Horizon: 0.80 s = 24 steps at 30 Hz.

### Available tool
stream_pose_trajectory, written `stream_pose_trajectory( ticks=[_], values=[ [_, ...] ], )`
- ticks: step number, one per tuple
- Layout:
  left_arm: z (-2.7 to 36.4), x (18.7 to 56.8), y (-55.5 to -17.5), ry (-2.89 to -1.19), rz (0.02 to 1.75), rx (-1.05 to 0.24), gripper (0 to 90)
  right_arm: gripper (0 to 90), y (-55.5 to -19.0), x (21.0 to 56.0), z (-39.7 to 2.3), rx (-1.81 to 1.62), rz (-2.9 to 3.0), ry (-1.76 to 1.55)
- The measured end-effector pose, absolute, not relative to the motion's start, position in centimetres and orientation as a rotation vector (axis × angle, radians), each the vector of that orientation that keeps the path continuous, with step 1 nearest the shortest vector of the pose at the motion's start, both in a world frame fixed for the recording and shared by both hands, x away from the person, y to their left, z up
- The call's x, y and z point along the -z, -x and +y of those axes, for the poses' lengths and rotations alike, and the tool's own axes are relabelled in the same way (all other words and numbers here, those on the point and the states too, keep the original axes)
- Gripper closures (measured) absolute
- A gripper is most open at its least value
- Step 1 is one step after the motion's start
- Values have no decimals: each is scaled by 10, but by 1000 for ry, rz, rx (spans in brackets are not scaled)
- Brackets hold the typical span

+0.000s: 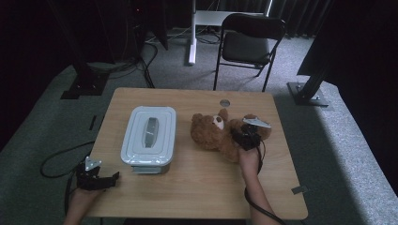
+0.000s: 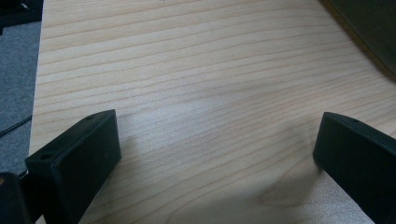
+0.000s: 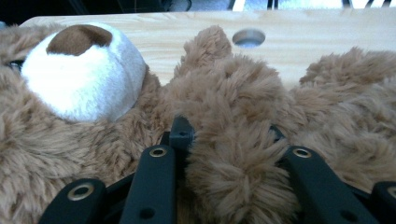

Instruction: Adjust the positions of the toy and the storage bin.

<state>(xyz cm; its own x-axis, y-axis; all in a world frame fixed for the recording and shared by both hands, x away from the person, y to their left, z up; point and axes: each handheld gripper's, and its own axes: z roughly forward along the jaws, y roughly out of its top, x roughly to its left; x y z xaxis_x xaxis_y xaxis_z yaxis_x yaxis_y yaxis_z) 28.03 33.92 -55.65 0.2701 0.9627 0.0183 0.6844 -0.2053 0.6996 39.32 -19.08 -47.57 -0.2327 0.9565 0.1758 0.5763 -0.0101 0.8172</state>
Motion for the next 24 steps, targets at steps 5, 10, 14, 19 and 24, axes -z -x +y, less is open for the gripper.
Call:
stream_pose_trajectory(
  ticks=[5, 10, 14, 19, 24],
  values=[
    [339, 556, -280, -1968, 1480, -625, 14, 600, -396, 493, -170, -1120, 1891, -1553],
    [339, 556, -280, -1968, 1480, -625, 14, 461, -394, 480, -172, -1095, 1913, -1518],
    [339, 556, -280, -1968, 1480, -625, 14, 393, -390, 471, -182, -1124, 1929, -1511],
    [339, 556, -280, -1968, 1480, -625, 14, 287, -384, 456, -209, -1205, 1935, -1522],
    [339, 556, -280, -1968, 1480, -625, 14, 260, -379, 447, -247, -1186, 1923, -1535]
  ],
)
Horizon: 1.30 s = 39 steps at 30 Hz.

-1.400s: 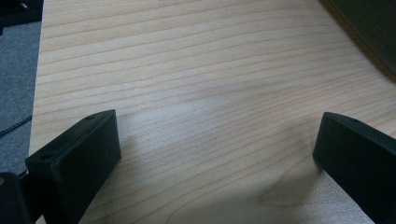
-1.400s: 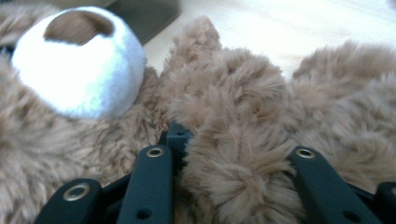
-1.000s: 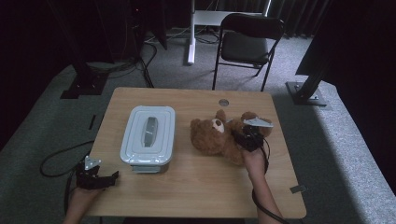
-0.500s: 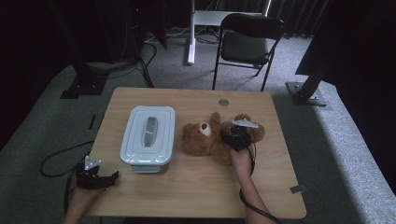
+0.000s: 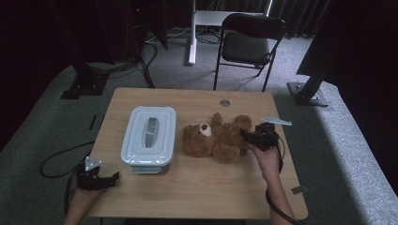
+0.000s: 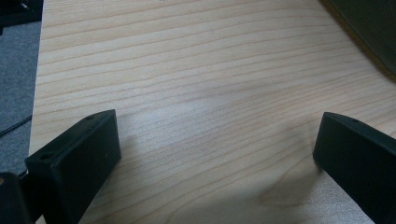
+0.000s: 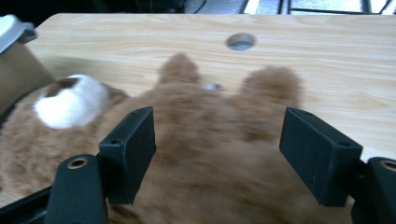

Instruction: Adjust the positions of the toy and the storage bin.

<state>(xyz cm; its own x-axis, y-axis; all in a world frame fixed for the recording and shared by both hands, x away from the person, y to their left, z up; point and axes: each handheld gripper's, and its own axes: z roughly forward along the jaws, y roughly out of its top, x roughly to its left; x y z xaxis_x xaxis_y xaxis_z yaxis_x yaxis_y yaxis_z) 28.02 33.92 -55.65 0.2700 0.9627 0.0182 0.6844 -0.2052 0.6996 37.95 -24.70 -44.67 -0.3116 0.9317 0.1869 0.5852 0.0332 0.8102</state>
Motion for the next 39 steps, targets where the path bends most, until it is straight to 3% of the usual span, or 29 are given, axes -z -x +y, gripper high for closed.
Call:
stream_pose_trajectory(
  ticks=[9, 10, 11, 13, 18, 39],
  values=[
    [339, 556, -280, -1968, 1480, -625, 14, 266, -373, 465, -290, -1172, 1943, -1627],
    [339, 556, -280, -1968, 1480, -625, 14, 321, -372, 468, -291, -1175, 1954, -1630],
    [339, 556, -280, -1968, 1480, -625, 14, 471, -370, 471, -292, -1171, 1971, -1622],
    [339, 556, -280, -1968, 1480, -625, 14, 607, -365, 476, -291, -1175, 2016, -1587],
    [339, 556, -280, -1968, 1481, -625, 14, 721, -346, 481, -289, -1189, 2083, -1523],
    [339, 556, -280, -1969, 1480, -625, 14, 743, -269, 480, -268, -1444, 2349, -1274]
  ],
)
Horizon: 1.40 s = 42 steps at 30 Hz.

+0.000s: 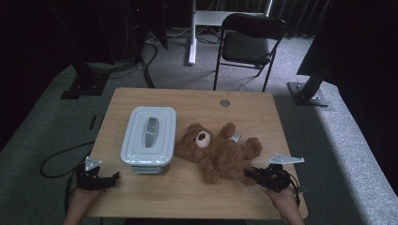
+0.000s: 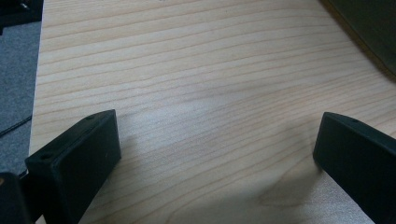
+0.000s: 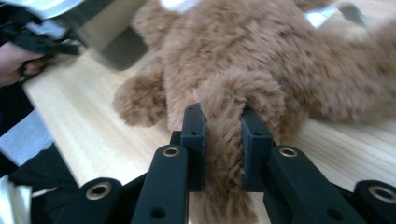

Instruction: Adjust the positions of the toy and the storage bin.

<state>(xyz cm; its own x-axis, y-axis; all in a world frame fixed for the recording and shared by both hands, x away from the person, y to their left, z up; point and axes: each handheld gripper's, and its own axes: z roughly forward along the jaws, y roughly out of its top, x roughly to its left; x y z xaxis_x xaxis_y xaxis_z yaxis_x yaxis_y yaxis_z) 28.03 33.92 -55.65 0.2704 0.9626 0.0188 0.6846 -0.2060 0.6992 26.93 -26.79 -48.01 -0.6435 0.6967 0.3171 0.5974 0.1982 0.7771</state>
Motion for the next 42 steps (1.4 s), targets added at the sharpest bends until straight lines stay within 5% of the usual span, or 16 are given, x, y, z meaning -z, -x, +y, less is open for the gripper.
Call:
stream_pose_trajectory(
  ticks=[11, 21, 25, 33, 42],
  values=[
    [339, 556, -280, -1969, 1480, -625, 14, 414, -294, 457, -292, -1554, 2172, -1266],
    [339, 556, -280, -1968, 1480, -625, 14, 384, -357, 448, -267, -1503, 2291, -1190],
    [339, 556, -280, -1968, 1480, -625, 14, 303, -375, 458, -250, -1470, 2413, -1184],
    [339, 556, -280, -1968, 1480, -625, 14, 142, -391, 480, -223, -1308, 2553, -1144],
    [339, 557, -280, -1968, 1480, -625, 14, 104, -379, 491, -204, -1153, 2698, -993]
  ],
)
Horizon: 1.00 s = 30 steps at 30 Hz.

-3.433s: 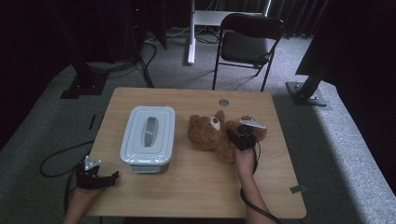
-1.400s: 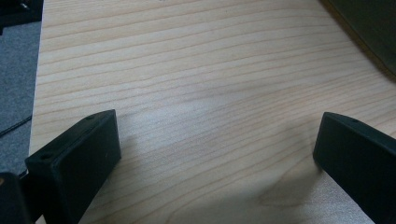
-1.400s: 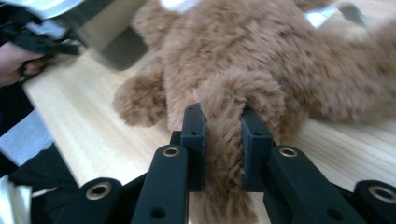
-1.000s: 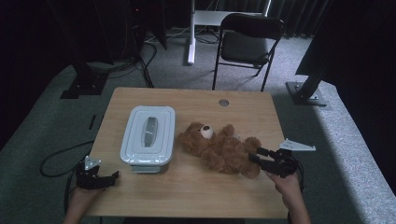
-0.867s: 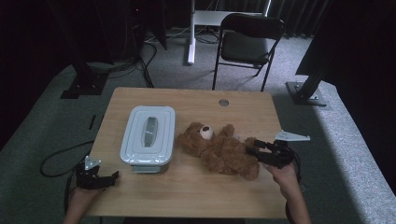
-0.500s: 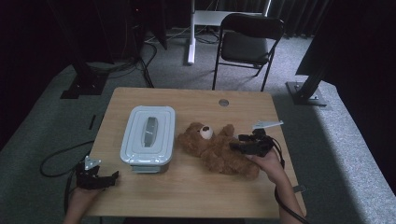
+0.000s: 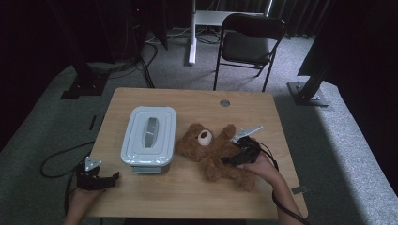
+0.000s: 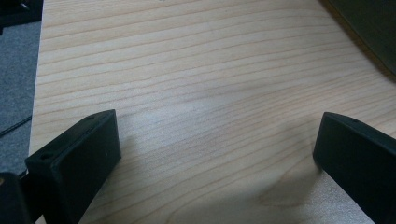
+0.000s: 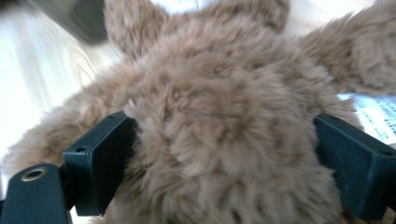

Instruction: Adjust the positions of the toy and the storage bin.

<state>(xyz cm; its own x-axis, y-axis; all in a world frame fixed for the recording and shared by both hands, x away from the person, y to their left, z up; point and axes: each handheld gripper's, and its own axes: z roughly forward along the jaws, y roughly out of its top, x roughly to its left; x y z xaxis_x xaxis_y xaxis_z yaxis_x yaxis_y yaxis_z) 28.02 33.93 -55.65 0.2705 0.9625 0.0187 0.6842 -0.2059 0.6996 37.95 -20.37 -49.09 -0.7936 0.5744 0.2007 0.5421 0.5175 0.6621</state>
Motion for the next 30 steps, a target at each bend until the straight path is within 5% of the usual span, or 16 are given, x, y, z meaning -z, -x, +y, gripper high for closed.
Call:
stream_pose_trajectory(
  ticks=[6, 17, 30],
  values=[
    [339, 557, -280, -1967, 1480, -625, 14, 115, -368, 505, -189, -1040, 2677, -975],
    [339, 557, -280, -1969, 1478, -625, 14, 620, -361, 500, -193, -1090, 2498, -1018],
    [339, 556, -280, -1972, 1475, -623, 14, 659, -383, 465, -228, -1135, 2052, -1424]
  ],
)
